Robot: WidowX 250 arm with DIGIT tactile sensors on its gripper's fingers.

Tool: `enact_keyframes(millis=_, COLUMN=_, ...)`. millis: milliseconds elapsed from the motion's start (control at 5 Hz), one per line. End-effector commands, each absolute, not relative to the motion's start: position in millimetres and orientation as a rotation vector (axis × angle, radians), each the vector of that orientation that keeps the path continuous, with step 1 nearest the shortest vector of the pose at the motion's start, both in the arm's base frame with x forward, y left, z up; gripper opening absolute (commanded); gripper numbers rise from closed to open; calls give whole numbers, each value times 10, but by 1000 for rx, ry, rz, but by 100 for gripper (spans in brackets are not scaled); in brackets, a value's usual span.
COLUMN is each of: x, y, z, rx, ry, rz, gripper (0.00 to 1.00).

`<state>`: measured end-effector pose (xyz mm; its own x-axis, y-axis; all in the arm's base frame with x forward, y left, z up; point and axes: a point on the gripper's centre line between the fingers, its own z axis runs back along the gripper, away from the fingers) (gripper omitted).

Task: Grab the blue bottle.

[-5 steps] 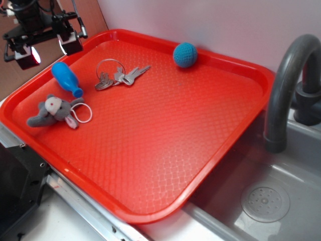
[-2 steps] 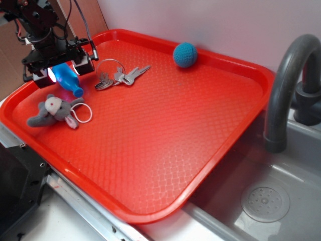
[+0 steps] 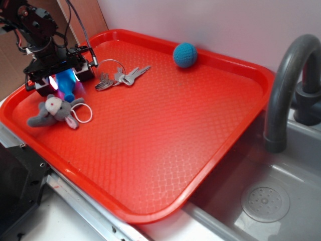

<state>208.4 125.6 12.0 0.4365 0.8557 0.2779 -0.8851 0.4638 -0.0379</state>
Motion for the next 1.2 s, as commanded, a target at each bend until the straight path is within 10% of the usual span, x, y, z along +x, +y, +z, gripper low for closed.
enact_keyframes(millis=0, x=1988, y=1299, z=28, rx=149, ry=-238, rz=1100, gripper=0)
enact_keyframes(millis=400, x=2061, y=1092, z=709, rx=180, ry=-139, rz=993, gripper=0)
enact_keyframes(millis=1000, x=2248, y=234, z=1996, rx=-141, ry=-126, rz=381, gripper=0)
